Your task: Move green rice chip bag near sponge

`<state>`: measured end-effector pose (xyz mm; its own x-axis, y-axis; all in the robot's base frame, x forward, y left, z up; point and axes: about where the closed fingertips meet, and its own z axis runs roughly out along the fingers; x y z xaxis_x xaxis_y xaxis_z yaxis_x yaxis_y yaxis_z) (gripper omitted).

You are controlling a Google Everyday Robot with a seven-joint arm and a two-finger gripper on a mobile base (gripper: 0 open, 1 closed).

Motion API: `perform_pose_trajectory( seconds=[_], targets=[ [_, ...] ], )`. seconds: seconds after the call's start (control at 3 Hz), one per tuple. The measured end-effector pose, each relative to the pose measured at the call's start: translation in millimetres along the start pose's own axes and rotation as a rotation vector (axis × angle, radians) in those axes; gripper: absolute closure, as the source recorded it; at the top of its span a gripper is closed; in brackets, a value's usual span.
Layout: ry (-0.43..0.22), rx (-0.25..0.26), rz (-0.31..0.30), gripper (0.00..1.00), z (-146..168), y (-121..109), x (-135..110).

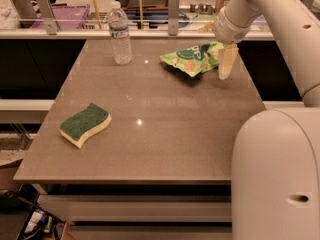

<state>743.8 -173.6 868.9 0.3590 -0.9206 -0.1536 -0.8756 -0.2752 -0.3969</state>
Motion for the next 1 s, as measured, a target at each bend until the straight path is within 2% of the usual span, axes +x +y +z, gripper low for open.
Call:
perform_pose_trajectory(
  seconds=[0.67,1.0],
  targets=[
    [-0.075,-0.025,-0.056,0.00,32,-22,-28],
    [-0.075,-0.018,-0.055,0.18,35,-24,-28]
  ],
)
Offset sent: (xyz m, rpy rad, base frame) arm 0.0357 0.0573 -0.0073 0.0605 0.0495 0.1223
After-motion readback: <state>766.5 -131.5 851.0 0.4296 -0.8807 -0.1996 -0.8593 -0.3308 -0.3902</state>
